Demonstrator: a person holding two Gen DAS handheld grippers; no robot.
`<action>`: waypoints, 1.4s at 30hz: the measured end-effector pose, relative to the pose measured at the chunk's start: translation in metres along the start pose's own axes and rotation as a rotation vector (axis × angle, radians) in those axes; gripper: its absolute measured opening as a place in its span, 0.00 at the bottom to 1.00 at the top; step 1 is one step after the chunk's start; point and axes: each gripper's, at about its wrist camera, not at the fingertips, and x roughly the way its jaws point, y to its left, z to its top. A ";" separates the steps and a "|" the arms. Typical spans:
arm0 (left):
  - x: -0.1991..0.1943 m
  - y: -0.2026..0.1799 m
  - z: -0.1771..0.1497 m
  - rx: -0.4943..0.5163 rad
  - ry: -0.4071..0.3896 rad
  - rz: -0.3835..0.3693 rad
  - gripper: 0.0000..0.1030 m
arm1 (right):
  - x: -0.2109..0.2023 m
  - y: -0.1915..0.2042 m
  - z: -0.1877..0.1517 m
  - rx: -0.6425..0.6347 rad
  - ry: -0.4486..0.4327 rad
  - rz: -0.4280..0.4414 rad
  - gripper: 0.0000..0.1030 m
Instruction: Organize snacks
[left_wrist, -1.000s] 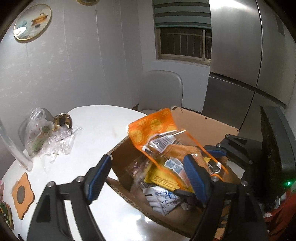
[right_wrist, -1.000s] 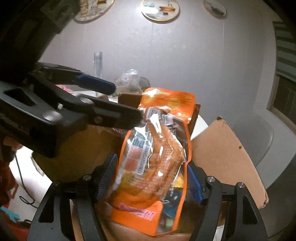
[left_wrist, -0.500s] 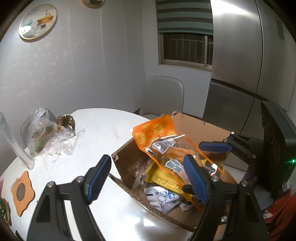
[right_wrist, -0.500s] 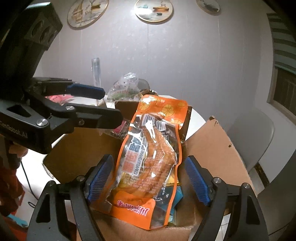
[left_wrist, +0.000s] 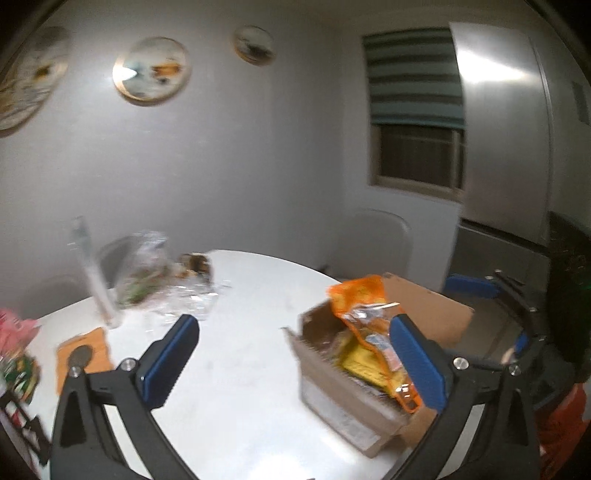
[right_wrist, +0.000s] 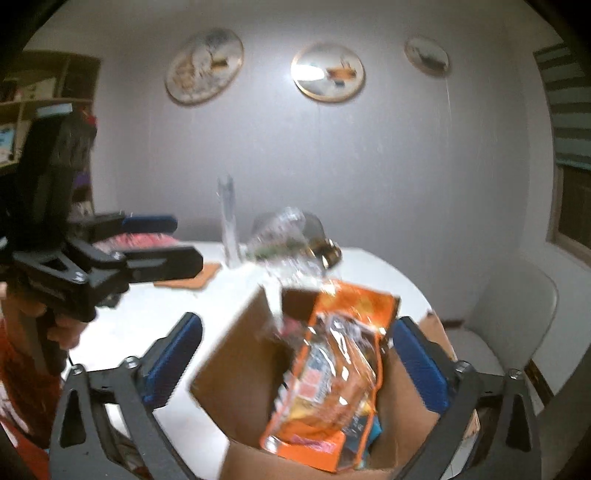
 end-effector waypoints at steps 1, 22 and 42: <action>-0.006 0.003 -0.003 -0.012 -0.011 0.036 0.99 | -0.002 0.002 0.002 -0.005 -0.021 0.013 1.00; -0.022 0.055 -0.061 -0.175 0.016 0.311 0.99 | 0.020 0.028 -0.008 -0.047 -0.026 0.014 1.00; -0.032 0.047 -0.058 -0.151 -0.008 0.318 0.99 | 0.014 0.028 -0.010 -0.045 -0.030 0.028 1.00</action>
